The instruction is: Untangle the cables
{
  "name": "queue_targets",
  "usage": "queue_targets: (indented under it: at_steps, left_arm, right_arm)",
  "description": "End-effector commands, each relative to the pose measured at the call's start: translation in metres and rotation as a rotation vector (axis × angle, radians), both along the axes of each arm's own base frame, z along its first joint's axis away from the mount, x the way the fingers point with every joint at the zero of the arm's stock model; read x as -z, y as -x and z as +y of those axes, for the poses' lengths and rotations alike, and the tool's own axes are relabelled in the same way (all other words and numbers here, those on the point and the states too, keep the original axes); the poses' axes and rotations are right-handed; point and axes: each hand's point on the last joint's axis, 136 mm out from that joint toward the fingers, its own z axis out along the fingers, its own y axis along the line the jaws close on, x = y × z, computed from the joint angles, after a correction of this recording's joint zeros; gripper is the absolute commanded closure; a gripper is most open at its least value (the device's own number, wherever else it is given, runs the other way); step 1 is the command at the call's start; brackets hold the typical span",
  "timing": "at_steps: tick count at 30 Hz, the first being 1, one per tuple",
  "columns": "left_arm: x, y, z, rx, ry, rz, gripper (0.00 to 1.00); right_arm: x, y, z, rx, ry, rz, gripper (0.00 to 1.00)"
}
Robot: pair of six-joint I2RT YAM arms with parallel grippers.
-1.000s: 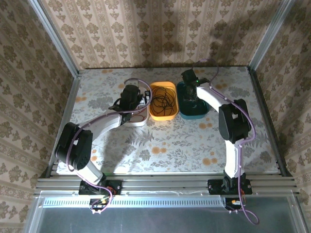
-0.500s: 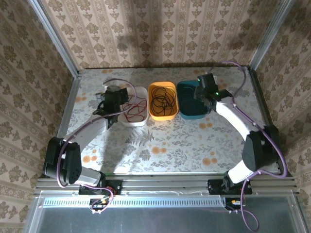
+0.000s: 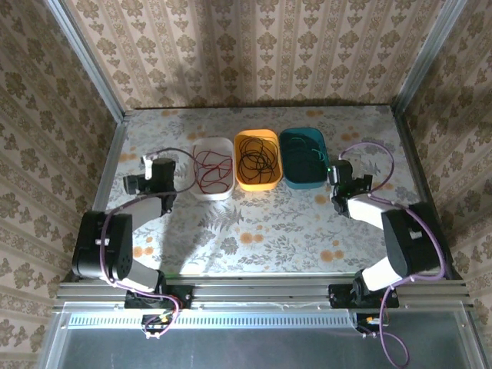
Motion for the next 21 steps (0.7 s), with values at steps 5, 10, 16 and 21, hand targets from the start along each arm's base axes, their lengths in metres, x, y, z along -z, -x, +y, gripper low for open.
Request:
queue_targets:
  at_steps: [5, 10, 16, 21]
  left_arm:
    - [-0.012, -0.033, -0.03, 0.231, 0.046, -0.174, 0.0]
    - [-0.011, -0.017, -0.032, 0.329, 0.167, -0.28, 0.0]
    - [0.002, -0.019, -0.029, 0.367, 0.226, -0.285, 0.0]
    - [0.001, -0.019, -0.028, 0.365, 0.225, -0.285, 0.0]
  right_arm:
    - [-0.024, -0.018, 0.012, -0.185, -0.094, -0.22, 0.01]
    - [-0.014, -0.018, 0.021, -0.347, -0.236, -0.264, 0.0]
    - [-0.013, -0.018, 0.026, -0.378, -0.229, -0.262, 0.0]
    - [-0.015, -0.017, 0.027, -0.373, -0.211, -0.269, 0.0]
